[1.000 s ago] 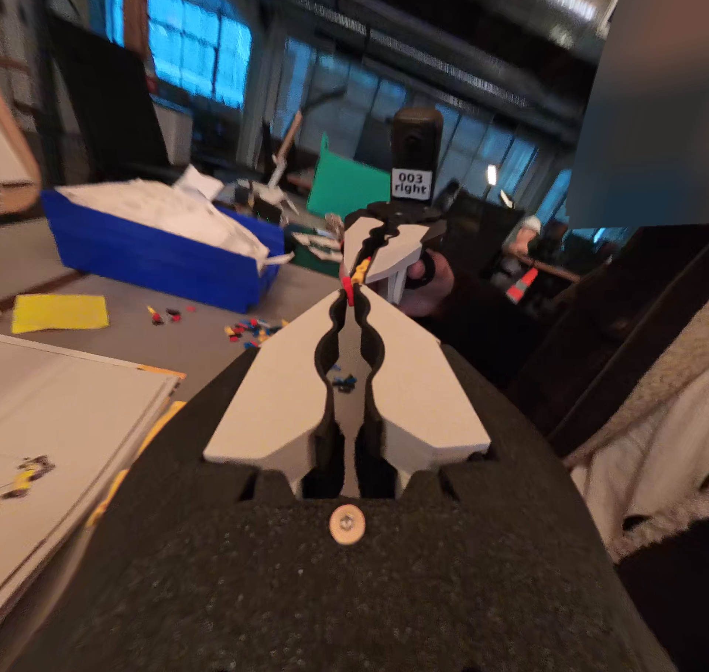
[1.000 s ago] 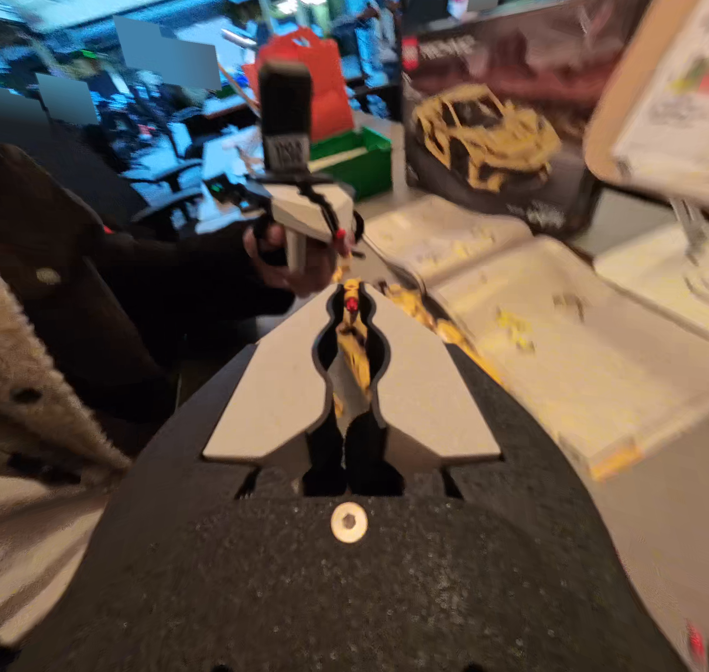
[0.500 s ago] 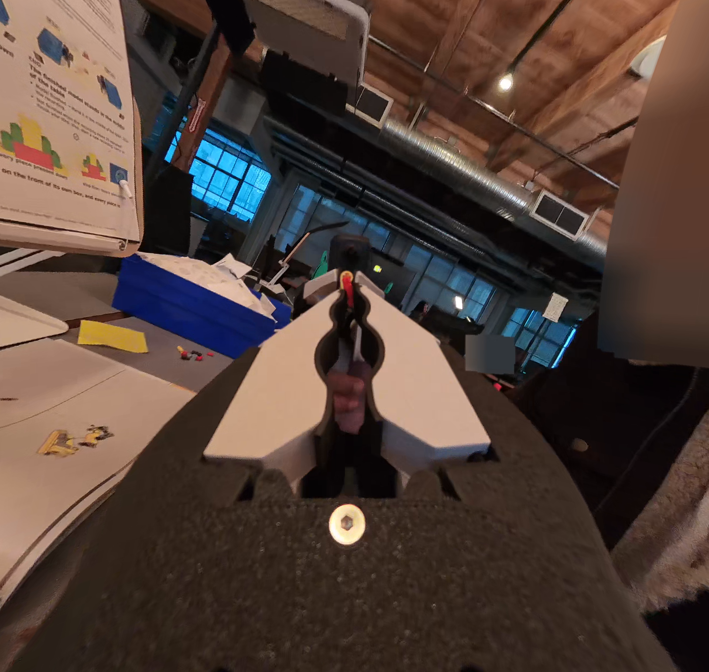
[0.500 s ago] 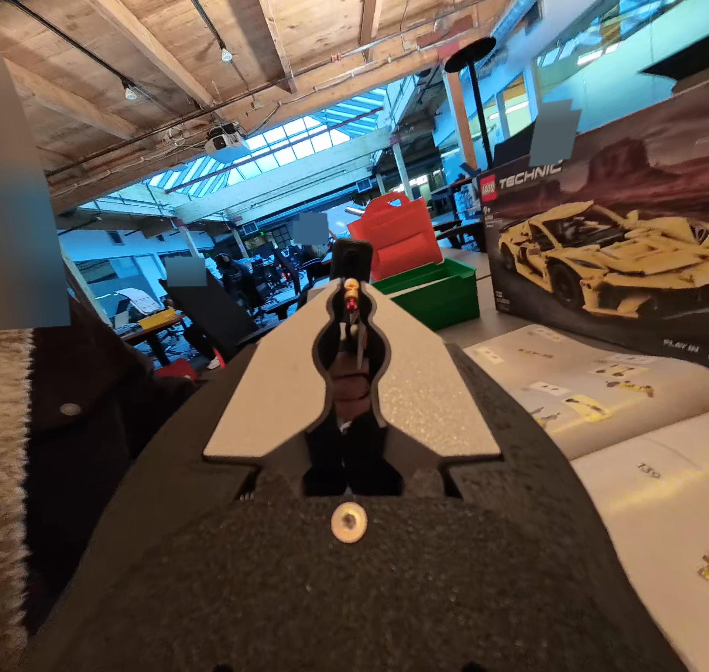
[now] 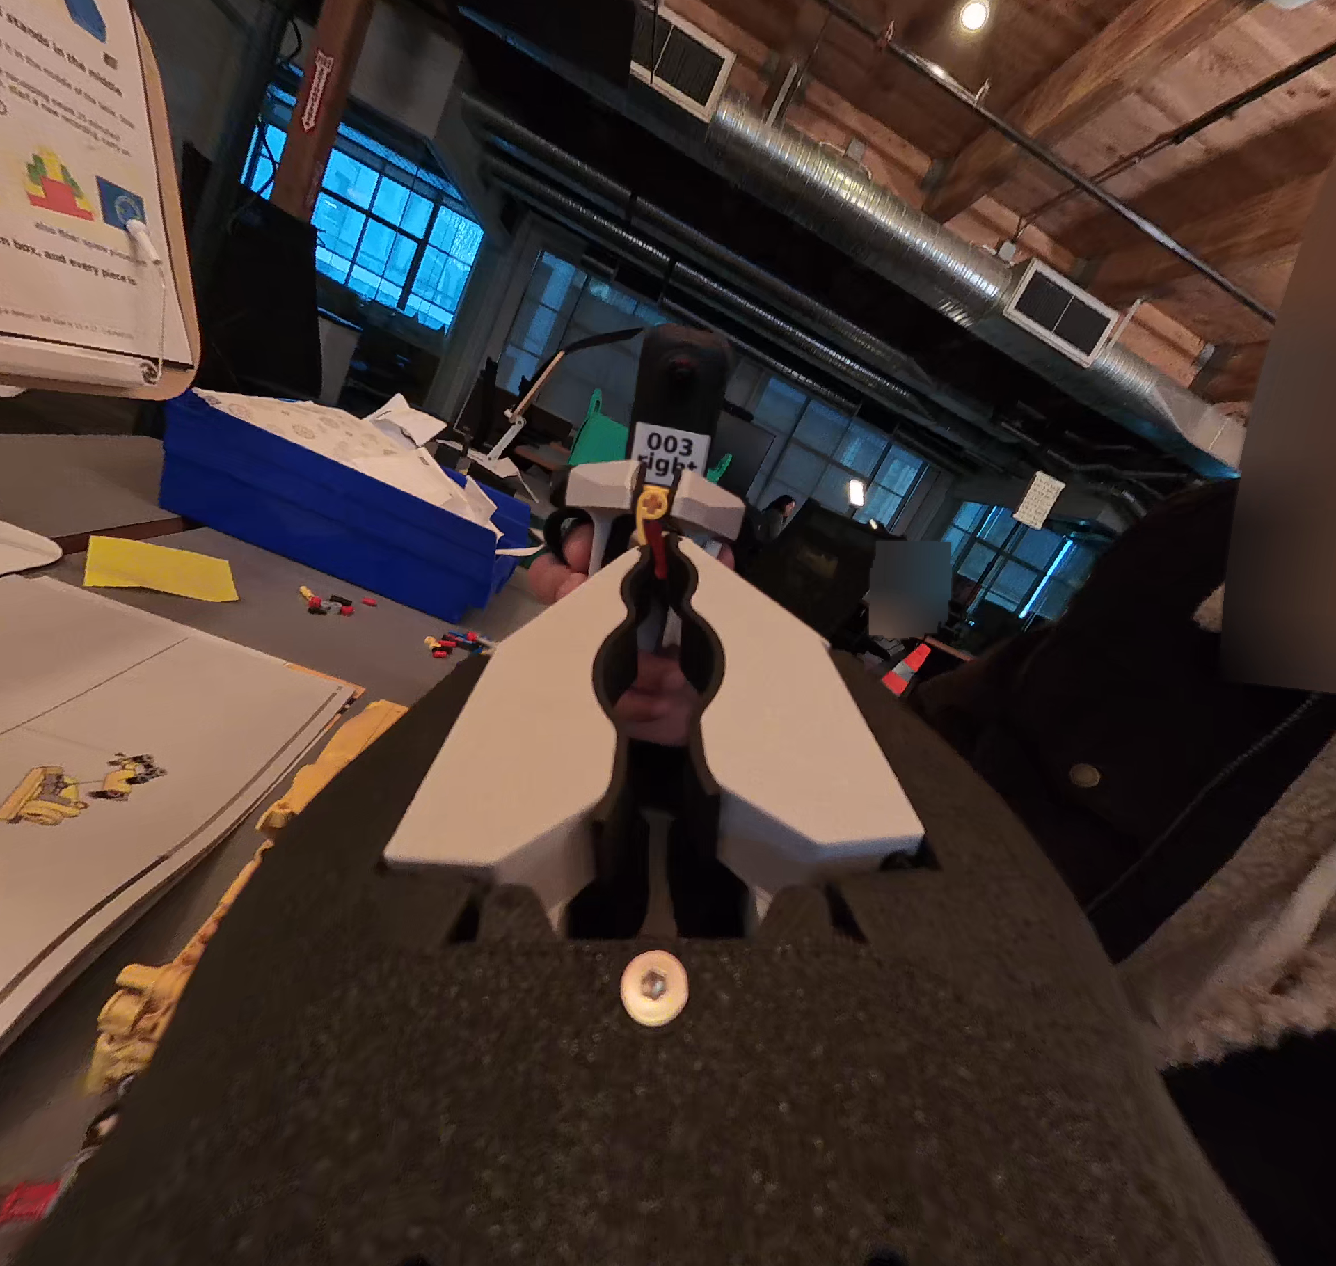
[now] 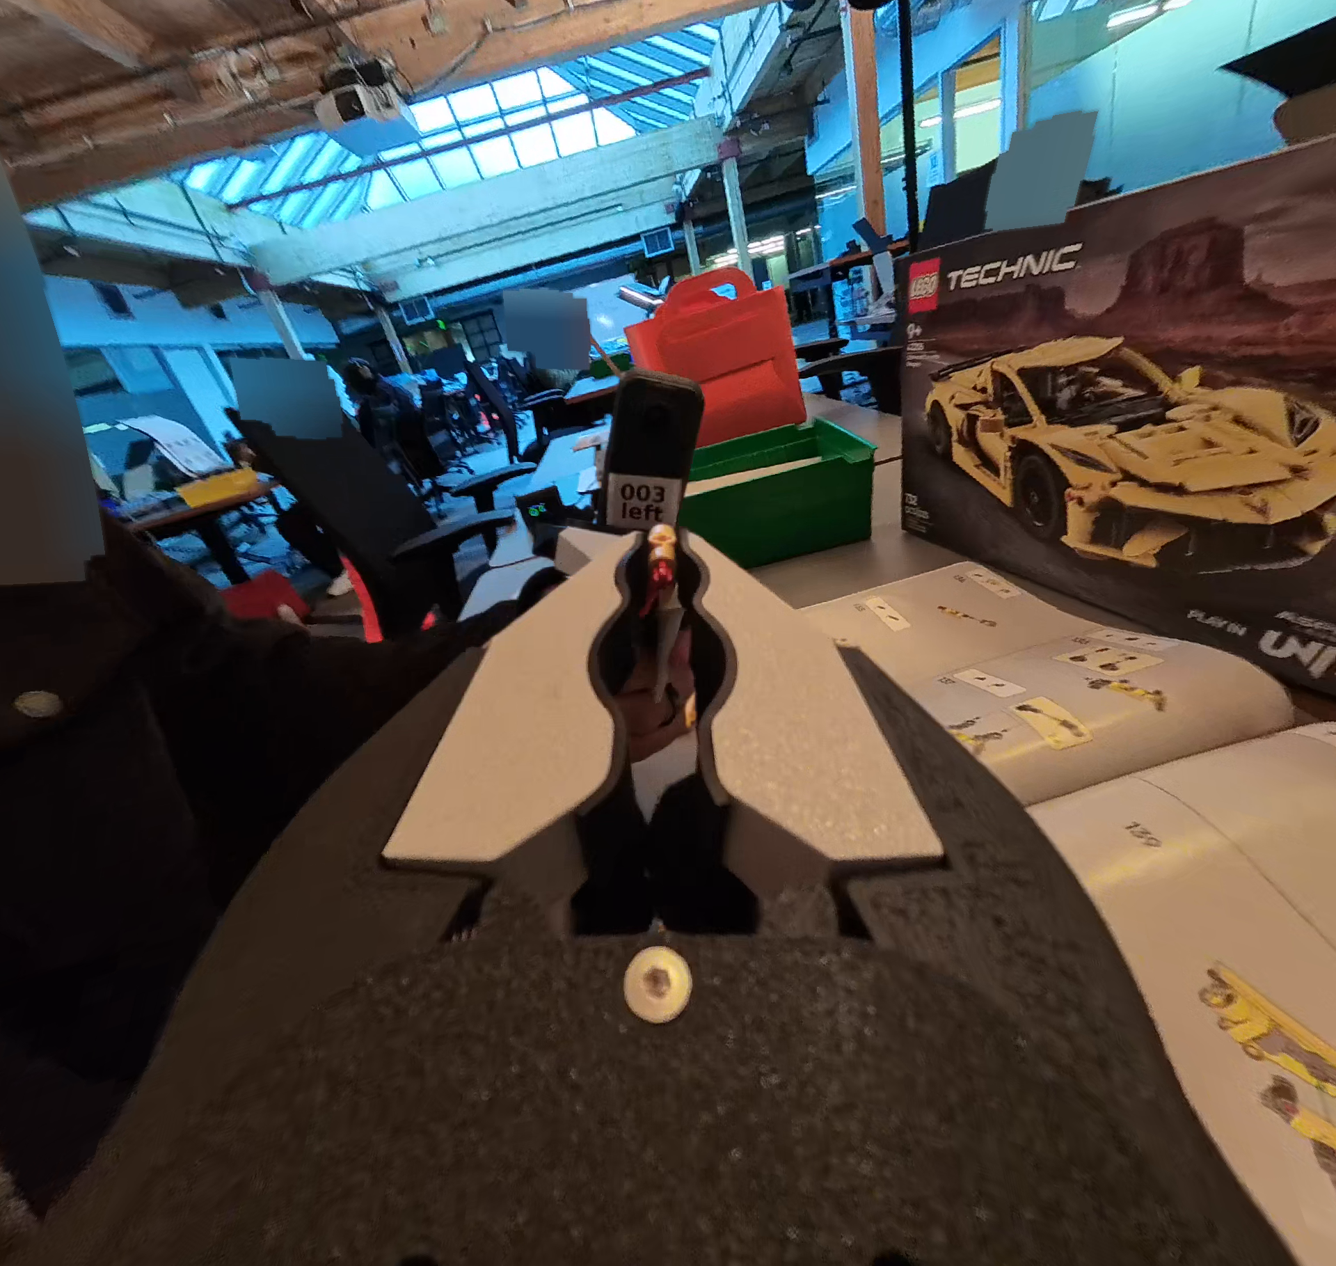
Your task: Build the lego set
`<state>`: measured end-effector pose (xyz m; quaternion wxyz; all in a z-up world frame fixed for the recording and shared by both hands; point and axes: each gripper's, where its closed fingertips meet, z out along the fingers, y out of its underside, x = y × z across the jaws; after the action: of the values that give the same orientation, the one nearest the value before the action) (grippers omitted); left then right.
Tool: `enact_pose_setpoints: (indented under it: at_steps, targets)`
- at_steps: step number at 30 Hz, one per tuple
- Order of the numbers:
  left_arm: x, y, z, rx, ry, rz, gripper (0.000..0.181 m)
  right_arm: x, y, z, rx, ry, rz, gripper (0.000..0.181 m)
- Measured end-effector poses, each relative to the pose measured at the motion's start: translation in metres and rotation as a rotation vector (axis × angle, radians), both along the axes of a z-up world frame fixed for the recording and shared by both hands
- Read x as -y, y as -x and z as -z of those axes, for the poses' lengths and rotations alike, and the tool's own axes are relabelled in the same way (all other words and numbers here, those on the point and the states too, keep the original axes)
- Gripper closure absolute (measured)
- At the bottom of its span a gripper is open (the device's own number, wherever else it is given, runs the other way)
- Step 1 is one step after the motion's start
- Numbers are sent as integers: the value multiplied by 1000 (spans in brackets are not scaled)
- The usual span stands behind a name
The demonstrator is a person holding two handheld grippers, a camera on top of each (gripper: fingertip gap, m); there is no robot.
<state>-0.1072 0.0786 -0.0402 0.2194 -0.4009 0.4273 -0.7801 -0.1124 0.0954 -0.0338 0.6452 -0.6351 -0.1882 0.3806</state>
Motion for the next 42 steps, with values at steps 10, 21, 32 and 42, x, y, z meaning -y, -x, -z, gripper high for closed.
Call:
enact_pose_setpoints:
  at_steps: [10,21,32,42]
  targets:
    - [-4,0,2,0,37,14,178,8,-4,-1,-8,23,-36,175]
    - [2,4,-2,23,60,61,179,10,-4,0,-3,34,-58,175]
    - [1,2,1,9,68,55,178,14,-15,-4,28,28,-29,176]
    - [8,5,-1,22,68,100,178,19,-1,6,44,87,-130,176]
